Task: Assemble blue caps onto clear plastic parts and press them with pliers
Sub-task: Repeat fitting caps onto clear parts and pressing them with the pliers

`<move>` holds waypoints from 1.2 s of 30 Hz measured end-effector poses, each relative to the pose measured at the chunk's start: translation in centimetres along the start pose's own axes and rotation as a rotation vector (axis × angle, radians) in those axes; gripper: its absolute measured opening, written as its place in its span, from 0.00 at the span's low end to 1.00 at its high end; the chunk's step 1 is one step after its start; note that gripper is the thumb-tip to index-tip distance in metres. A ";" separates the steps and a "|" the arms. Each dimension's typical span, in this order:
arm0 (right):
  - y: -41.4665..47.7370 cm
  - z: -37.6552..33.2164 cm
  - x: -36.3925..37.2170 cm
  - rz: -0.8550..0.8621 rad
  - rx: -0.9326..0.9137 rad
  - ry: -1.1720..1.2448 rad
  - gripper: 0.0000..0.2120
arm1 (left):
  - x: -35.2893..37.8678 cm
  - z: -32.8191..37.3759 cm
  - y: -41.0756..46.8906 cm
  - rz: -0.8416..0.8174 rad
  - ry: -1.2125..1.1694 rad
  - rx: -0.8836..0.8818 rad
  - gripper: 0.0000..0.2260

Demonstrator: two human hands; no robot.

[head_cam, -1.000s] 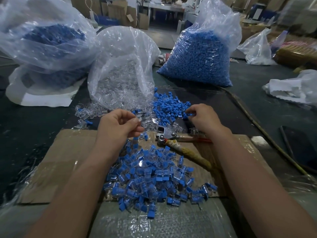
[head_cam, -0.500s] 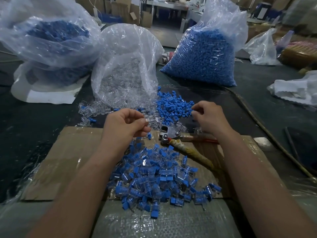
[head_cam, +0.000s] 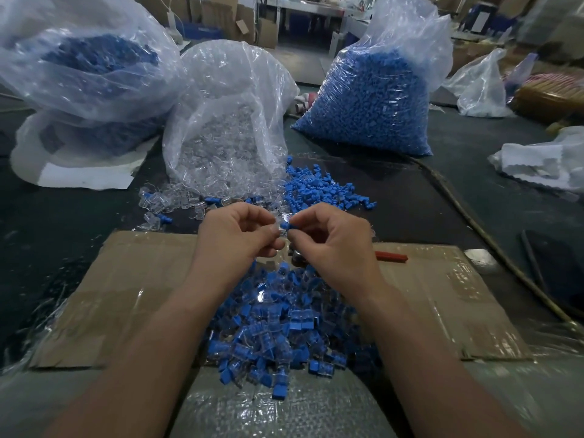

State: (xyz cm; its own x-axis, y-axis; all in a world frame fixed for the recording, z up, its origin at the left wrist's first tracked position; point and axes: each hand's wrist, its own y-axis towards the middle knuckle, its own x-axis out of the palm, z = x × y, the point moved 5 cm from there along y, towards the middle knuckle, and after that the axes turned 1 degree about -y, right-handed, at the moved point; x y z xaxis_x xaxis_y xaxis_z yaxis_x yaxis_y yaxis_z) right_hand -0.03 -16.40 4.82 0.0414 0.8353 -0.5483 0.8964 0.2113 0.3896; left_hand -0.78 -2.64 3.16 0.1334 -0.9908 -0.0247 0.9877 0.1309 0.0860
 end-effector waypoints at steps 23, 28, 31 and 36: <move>-0.3 -0.2 -0.6 -0.034 -0.150 0.182 0.11 | 0.4 0.4 -0.4 -0.177 -0.092 -0.048 0.05; -0.4 -0.3 -0.7 -0.097 -0.175 0.223 0.15 | 0.5 0.5 -0.4 -0.180 -0.103 -0.049 0.06; -0.3 -0.4 -1.0 -0.067 -0.210 0.196 0.15 | 0.6 0.4 -0.4 -0.202 -0.114 -0.071 0.05; -0.4 -0.4 -1.3 -0.037 -0.271 0.105 0.13 | 0.8 0.2 -0.4 -0.237 -0.167 -0.115 0.03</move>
State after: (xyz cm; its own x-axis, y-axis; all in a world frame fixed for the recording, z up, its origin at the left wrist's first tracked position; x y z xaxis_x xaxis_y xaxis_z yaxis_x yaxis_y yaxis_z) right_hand -0.60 -17.33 5.71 -0.0479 0.8693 -0.4920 0.7454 0.3590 0.5617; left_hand -1.05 -3.49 3.33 -0.1078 -0.9850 0.1344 0.9937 -0.1109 -0.0161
